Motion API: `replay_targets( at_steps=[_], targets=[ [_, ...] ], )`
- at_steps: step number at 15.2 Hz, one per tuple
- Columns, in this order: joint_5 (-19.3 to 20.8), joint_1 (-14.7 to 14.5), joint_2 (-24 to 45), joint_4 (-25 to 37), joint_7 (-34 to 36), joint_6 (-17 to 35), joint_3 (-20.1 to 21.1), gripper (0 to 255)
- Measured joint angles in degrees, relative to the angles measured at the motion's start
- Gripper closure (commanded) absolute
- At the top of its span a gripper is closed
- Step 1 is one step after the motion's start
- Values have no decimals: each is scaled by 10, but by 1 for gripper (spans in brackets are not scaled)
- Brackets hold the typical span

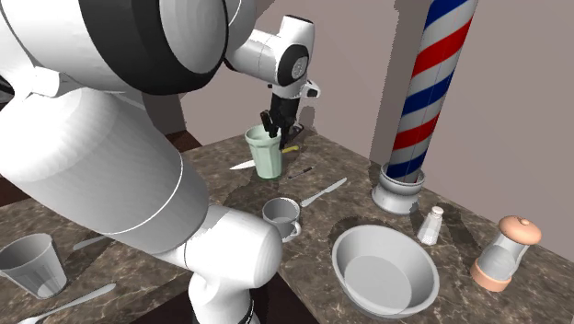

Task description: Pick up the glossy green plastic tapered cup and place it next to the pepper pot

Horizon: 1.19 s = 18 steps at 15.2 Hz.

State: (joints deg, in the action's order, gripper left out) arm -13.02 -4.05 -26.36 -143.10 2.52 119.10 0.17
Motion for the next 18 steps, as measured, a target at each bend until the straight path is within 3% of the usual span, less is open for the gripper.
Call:
replay_targets(
  at_steps=[18],
  targets=[
    [14, 3, -22, 121, 28, -141, -3, 255]
  ],
)
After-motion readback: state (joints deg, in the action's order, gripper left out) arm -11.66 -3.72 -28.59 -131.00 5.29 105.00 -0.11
